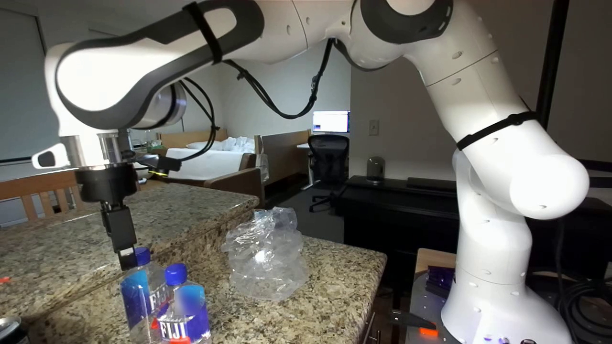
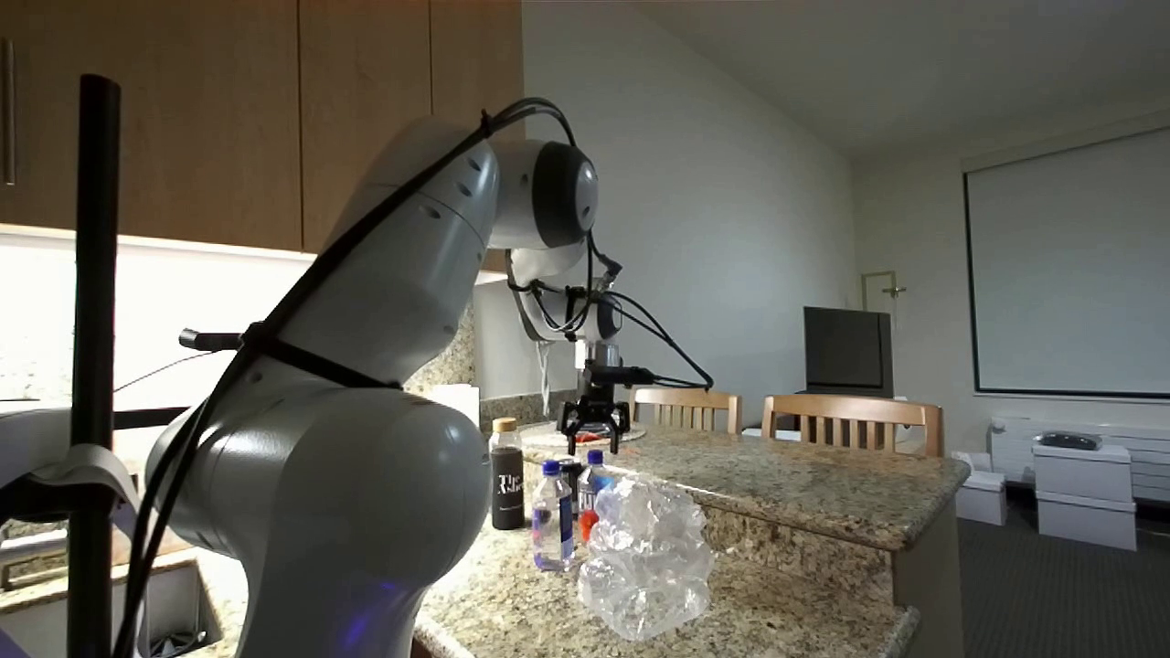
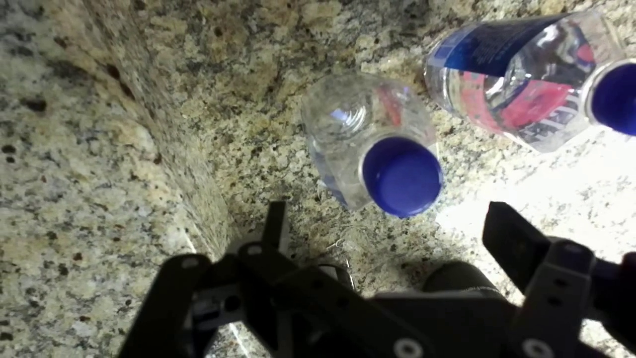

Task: Put one of the water bottles on the counter in the plastic bag

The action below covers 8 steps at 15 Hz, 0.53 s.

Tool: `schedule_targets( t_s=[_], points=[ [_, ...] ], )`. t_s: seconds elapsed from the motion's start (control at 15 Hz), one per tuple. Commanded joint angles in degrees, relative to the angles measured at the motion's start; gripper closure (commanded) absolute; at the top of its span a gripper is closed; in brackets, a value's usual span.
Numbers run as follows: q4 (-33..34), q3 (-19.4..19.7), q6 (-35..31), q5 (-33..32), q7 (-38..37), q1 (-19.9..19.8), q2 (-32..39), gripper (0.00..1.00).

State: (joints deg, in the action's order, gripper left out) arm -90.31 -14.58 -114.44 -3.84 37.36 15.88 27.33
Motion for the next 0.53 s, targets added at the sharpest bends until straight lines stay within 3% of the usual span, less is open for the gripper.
schedule_targets(
  t_s=[0.0,0.47],
  points=[
    [-2.99,-0.84,1.11,1.00,-1.32,-1.19,-3.07,0.00],
    [-5.75,-1.00,1.10,2.76,-1.76,-2.11,-4.31,0.00]
  ],
)
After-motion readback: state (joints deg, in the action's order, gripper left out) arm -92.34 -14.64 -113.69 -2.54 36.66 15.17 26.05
